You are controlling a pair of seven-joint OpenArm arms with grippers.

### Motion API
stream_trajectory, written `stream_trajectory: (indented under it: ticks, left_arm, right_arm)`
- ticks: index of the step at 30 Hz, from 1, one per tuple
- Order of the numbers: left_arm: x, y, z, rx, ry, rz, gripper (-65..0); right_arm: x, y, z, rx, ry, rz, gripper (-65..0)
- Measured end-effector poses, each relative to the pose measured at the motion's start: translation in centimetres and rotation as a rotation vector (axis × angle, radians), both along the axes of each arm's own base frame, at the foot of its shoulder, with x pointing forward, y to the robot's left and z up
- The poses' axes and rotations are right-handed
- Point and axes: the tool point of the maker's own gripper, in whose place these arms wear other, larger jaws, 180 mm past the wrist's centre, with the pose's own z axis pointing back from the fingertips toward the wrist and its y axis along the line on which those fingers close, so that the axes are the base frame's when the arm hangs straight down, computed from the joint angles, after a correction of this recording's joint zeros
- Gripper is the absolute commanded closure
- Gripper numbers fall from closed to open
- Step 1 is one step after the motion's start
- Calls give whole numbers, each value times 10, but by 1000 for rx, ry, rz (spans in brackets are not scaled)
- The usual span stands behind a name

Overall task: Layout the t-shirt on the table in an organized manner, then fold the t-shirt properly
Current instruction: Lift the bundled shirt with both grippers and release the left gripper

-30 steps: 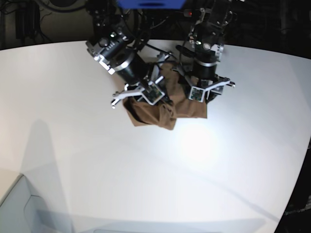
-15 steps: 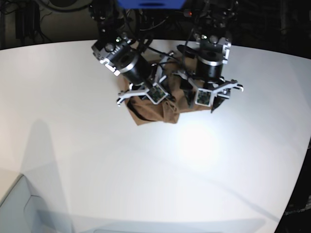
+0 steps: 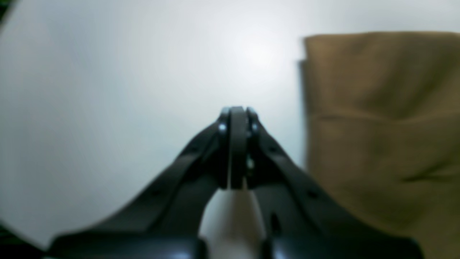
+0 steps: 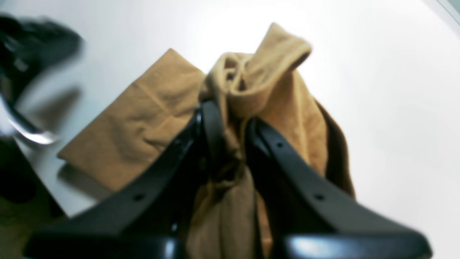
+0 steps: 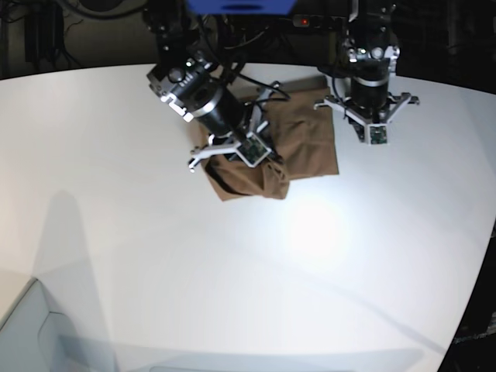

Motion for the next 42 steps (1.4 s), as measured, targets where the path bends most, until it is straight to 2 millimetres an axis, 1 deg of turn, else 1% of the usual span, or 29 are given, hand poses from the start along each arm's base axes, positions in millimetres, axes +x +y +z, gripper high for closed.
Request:
stream_trajectory:
  ticks: [3, 6, 8, 12, 17, 20, 24, 30, 34, 42]
  left_arm:
    - [6, -3, -10, -84, 6, 22, 0]
    - [3, -1, -24, -131, 39, 51, 0]
    - [0, -1, -32, -148, 55, 59, 0]
    - [6, -3, -36, -178, 43, 71, 0]
    - [8, -4, -37, -203, 38, 80, 0]
    - [9, -5, -36, -207, 38, 81, 0]
    - [8, -5, -36, -216, 39, 84, 0]
    - [7, -2, -36, -214, 40, 90, 0]
    - [6, 6, -36, -190, 43, 70, 0]
    - [5, 7, -35, -188, 43, 76, 0]
  right_arm:
    - [-3, 8, 2, 10, -3, 22, 0]
    - [-4, 12, 4, 14, -4, 27, 0]
    - [-8, 21, 7, 24, -9, 54, 0]
    - [-13, 33, 10, 33, -14, 89, 0]
    - [-21, 59, 20, 54, -37, 169, 0]
    - [-25, 71, 15, 54, -27, 207, 0]
    - [-28, 85, 3, 33, -5, 262, 0]
    - [-24, 88, -13, 5, 22, 280, 0]
    - [-23, 88, -20, -5, 37, 284, 0]
    - [-25, 85, -28, -31, 64, 278, 0]
